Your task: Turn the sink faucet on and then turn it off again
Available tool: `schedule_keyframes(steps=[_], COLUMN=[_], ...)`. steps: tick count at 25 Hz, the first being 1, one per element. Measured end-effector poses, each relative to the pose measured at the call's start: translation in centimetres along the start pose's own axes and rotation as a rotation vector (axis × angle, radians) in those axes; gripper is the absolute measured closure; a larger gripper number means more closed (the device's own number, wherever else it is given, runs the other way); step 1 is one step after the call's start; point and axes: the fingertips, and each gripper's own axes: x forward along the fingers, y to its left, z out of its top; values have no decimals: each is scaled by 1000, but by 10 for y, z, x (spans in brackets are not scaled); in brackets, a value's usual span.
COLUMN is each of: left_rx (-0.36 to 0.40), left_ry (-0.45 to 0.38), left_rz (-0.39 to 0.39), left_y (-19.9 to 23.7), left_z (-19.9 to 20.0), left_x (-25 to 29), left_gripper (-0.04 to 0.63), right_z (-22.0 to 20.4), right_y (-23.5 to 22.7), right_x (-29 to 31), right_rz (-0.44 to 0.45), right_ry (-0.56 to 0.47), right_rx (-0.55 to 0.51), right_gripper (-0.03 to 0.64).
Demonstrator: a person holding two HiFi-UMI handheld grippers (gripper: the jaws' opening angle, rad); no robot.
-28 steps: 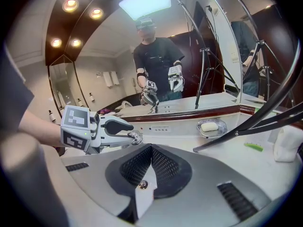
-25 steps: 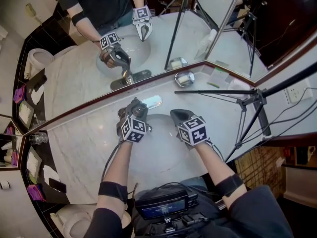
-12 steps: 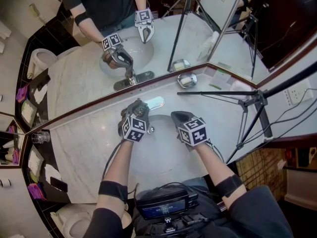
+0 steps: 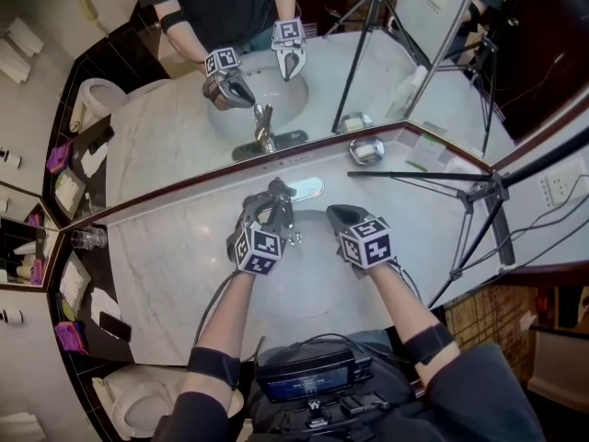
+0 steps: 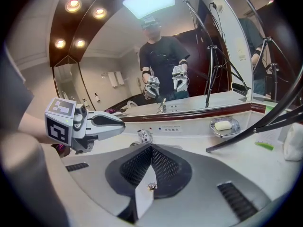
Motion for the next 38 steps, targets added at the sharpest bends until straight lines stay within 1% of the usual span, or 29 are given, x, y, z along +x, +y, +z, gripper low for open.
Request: schedule_keyframes(steps=[1, 2, 5, 6, 9, 11, 15, 17, 20, 23, 27, 34, 38], left_rx=[-27, -67, -223, -259, -331, -393, -537, -575, -613, -623, -652, -638, -602], left_ry=[-10, -21, -55, -69, -94, -102, -123, -127, -128, -118, -132, -129, -125], left_rz=[25, 45, 82, 91, 125, 146, 200, 222, 250, 272, 286, 299, 291], left_y=[2, 5, 16, 20, 31, 37, 48, 51, 52, 53, 53, 49, 47], left_z=[1, 2, 4, 6, 2, -6, -32, -44, -60, -72, -78, -80, -76], left_x=[-8, -16, -40, -48, -70, -83, -110, -122, -140, -154, -163, -157, -149], left_gripper=[582, 591, 592, 592, 592, 592, 592, 592, 592, 592, 594, 592, 592], right_z=[1, 2, 5, 6, 8, 8, 7, 8, 8, 9, 8, 8, 9], right_y=[3, 6, 15, 18, 26, 29, 31, 31, 29, 30, 32, 34, 31], right_x=[1, 2, 3, 3, 3, 2, -2, -3, -7, -11, -14, -14, -13], right_rz=[5, 9, 20, 23, 33, 36, 37, 37, 35, 35, 39, 45, 39], right_ry=[-2, -5, -12, -12, -14, -14, -13, -16, -22, -28, -30, -32, -34], right_rx=[-4, -8, -16, -19, -30, -37, -49, -54, -57, -57, -57, -58, -57], right_gripper=[598, 598, 598, 597, 598, 598, 598, 598, 597, 598, 598, 598, 597])
